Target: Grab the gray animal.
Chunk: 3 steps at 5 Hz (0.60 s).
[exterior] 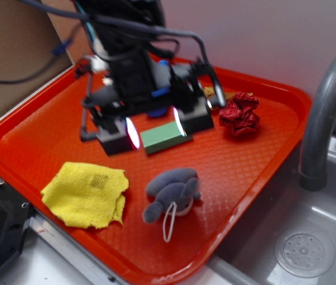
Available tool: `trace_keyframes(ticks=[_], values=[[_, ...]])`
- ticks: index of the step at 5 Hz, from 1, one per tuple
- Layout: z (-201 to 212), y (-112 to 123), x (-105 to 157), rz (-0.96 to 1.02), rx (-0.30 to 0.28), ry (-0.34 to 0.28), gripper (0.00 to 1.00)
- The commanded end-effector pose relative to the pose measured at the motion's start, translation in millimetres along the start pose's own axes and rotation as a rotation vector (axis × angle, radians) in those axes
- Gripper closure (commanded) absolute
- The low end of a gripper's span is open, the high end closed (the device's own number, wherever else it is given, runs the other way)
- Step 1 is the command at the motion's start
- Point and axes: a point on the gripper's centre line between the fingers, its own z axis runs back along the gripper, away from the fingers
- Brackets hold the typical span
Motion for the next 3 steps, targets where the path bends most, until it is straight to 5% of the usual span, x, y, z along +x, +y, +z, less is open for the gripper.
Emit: trace_keyframes(ticks=[1,2,3], values=[[-32.3,-8.8,-12.8,0.005,-0.047,0.214,0.0],[-49.4,-3.1,-21.3,0.007,-0.036,0.257,0.0],[-61.2,2.2,-32.6,-0.038,-0.029,0.263,1.0]])
